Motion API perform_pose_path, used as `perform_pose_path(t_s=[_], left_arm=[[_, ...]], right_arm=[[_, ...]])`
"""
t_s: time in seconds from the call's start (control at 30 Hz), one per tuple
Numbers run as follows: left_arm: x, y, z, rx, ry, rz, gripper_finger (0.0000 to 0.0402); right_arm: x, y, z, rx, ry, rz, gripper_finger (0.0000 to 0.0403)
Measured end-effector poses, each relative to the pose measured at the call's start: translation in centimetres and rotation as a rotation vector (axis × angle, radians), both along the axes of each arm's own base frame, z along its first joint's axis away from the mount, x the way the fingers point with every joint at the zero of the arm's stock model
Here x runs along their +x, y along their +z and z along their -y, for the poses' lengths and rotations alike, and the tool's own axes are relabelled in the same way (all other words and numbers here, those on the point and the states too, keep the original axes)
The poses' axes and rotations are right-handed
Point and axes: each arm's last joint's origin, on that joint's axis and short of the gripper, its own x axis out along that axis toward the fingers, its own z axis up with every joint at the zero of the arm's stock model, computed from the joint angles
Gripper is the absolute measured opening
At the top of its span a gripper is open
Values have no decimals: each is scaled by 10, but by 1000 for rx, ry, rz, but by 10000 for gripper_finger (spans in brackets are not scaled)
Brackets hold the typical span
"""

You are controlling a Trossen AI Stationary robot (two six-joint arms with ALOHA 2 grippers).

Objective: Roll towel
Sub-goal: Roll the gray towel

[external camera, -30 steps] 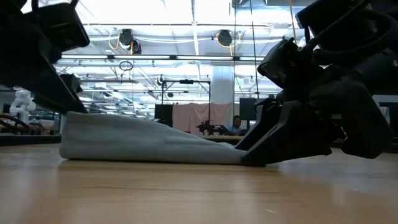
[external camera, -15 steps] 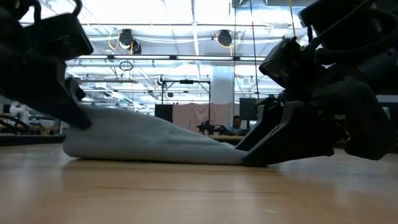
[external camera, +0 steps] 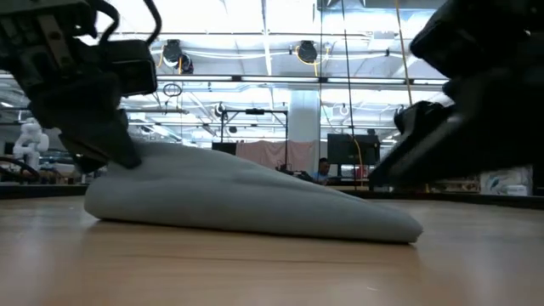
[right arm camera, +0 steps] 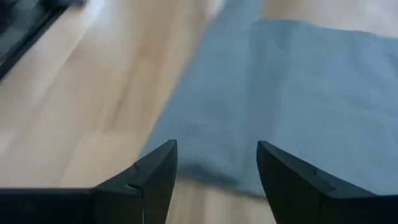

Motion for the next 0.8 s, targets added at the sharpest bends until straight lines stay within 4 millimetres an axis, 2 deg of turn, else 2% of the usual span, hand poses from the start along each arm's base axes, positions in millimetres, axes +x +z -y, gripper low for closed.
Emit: perform_pose_path(t_s=[0.07, 0.17, 0.3, 0.57, 0.67, 0.8], left_arm=[[1, 0, -3, -5, -10, -5, 17], [2, 0, -5, -9, -16, -7, 17], [5, -1, -10, 3, -1, -7, 17], [4, -3, -13, 42, 13, -22, 19], [4, -3, -14, 49, 23, -18, 37], [5, -3, -14, 55, 33, -16, 94]], right_arm=[[2, 1, 3, 74, -76, 14, 212], [5, 0, 6, 170, -101, -6, 212], [5, -7, 6, 179, -90, -39, 201], [2, -13, 4, 129, -66, -66, 124], [2, -13, 4, 132, -47, -74, 96], [2, -12, 1, 135, -37, -59, 82]])
